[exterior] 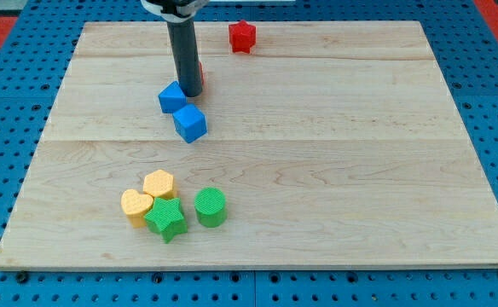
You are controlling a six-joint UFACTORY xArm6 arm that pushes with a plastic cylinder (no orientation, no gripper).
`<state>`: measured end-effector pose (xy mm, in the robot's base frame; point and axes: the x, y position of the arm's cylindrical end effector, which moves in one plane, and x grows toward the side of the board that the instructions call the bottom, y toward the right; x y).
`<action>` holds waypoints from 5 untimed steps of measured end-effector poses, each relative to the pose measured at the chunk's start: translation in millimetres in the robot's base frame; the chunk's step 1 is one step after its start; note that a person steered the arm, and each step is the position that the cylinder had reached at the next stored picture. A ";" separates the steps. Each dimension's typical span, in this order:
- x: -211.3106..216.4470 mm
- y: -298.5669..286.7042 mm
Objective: Slide the red circle to the top center of the board
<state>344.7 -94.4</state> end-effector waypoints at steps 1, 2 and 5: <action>-15.9 -35.5; -40.3 -11.7; -12.5 38.8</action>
<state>332.1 -55.7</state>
